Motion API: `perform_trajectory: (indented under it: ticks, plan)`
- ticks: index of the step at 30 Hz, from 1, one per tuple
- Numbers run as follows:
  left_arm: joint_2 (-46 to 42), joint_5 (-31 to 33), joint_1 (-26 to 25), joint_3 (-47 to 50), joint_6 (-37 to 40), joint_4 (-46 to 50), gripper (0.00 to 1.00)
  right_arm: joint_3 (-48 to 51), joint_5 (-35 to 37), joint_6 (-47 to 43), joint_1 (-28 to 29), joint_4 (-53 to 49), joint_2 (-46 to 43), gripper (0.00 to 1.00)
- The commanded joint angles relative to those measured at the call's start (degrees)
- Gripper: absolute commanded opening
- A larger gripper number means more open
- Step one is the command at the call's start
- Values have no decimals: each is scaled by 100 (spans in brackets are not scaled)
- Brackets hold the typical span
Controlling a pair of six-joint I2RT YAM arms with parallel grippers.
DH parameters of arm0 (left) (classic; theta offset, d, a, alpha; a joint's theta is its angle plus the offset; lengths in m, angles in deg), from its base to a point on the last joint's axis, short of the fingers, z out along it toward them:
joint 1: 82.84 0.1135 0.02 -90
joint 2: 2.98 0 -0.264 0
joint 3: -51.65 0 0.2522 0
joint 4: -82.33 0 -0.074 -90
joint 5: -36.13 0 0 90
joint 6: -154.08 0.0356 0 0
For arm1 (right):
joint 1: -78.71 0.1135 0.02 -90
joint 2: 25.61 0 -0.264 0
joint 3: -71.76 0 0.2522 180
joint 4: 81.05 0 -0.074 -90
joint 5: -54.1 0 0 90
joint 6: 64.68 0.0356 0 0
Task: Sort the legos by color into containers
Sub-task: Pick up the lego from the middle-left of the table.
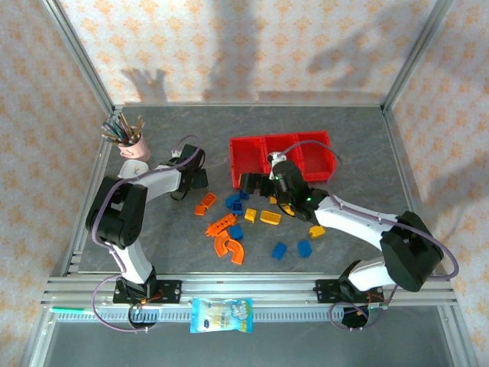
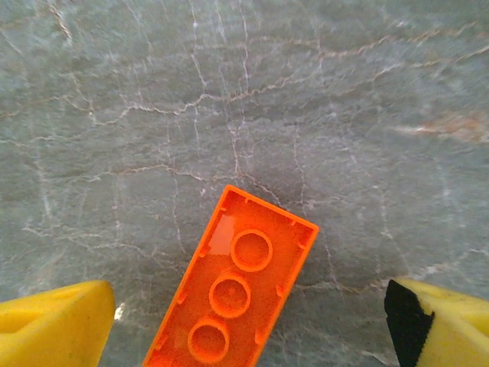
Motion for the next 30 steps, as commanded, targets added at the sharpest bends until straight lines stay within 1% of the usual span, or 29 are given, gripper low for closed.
perform_trajectory:
  ticks: [1,5,14,17,23,30]
  plan:
    - [149,-56,49,-239,163,286,92,-220,125,-92,45,16,85,100]
    - [204,-417,50,-185,265,132,87,-235,131,-109,58,32,111,100]
    - [290,-683,50,-164,296,169,68,-287,68,-136,63,54,221,100]
    - [268,-674,50,-93,296,140,62,-293,64,-127,56,59,248,100]
    - [275,-573,50,-56,287,150,44,-347,19,-131,63,67,339,100]
    - [256,-634,50,-81,261,158,29,-466,33,-105,56,41,344,100]
